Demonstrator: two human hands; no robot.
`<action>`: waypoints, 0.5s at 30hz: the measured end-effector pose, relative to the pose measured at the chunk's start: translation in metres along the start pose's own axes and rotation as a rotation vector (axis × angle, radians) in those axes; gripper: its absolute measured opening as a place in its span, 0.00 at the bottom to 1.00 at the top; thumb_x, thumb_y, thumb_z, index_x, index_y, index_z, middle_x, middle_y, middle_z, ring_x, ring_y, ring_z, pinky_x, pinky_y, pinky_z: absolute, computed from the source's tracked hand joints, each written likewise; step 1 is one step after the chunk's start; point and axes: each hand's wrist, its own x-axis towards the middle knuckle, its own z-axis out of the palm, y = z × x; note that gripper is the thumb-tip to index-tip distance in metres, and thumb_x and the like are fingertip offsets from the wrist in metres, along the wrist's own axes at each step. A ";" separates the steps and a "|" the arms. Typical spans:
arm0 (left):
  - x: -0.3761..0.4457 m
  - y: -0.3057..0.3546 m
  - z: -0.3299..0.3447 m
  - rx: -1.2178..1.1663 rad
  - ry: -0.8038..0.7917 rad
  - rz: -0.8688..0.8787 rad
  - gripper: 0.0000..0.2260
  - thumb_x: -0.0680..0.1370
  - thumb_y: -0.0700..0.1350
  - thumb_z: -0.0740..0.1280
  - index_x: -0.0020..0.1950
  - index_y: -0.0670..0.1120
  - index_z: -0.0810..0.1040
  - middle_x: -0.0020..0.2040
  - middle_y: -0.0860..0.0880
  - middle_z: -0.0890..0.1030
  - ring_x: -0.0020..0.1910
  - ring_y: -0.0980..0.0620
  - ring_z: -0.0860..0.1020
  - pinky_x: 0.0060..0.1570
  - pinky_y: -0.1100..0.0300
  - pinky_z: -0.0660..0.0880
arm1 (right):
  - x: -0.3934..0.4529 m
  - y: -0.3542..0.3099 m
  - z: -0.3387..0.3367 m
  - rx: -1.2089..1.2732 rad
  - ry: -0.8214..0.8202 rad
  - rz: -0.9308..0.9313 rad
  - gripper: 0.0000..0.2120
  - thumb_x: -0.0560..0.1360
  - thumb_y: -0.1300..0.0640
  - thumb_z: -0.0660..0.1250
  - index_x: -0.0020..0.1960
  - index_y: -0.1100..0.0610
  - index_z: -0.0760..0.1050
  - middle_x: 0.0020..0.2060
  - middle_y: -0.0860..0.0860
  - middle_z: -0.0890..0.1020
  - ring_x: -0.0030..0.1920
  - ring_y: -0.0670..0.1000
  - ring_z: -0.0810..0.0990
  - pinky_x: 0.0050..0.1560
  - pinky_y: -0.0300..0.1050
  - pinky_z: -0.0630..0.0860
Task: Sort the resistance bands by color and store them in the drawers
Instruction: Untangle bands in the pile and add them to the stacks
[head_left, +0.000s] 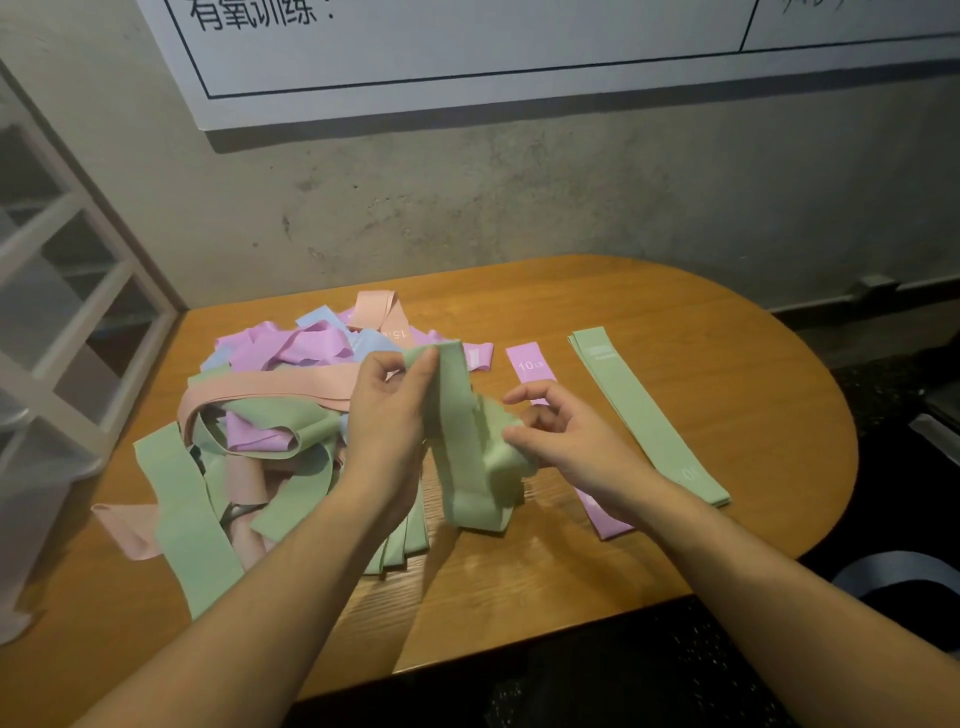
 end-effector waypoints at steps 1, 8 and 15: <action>0.003 0.001 0.000 -0.062 -0.008 -0.050 0.06 0.82 0.47 0.66 0.51 0.46 0.72 0.41 0.45 0.78 0.39 0.50 0.75 0.40 0.54 0.71 | 0.001 0.003 0.000 -0.059 0.039 -0.001 0.11 0.77 0.63 0.70 0.54 0.49 0.77 0.37 0.49 0.75 0.39 0.49 0.75 0.41 0.44 0.73; 0.014 0.006 -0.003 -0.494 -0.115 -0.299 0.12 0.80 0.36 0.58 0.64 0.41 0.70 0.46 0.43 0.75 0.45 0.48 0.76 0.48 0.53 0.76 | 0.003 0.010 0.010 -0.199 0.102 0.011 0.16 0.77 0.61 0.69 0.57 0.47 0.67 0.43 0.47 0.76 0.32 0.43 0.74 0.35 0.39 0.69; 0.014 0.018 0.004 -0.553 -0.080 -0.315 0.22 0.80 0.33 0.62 0.74 0.32 0.65 0.48 0.41 0.77 0.46 0.46 0.80 0.53 0.50 0.80 | 0.009 0.007 0.017 0.046 0.027 0.084 0.12 0.85 0.49 0.56 0.63 0.52 0.73 0.38 0.51 0.82 0.38 0.47 0.80 0.42 0.43 0.77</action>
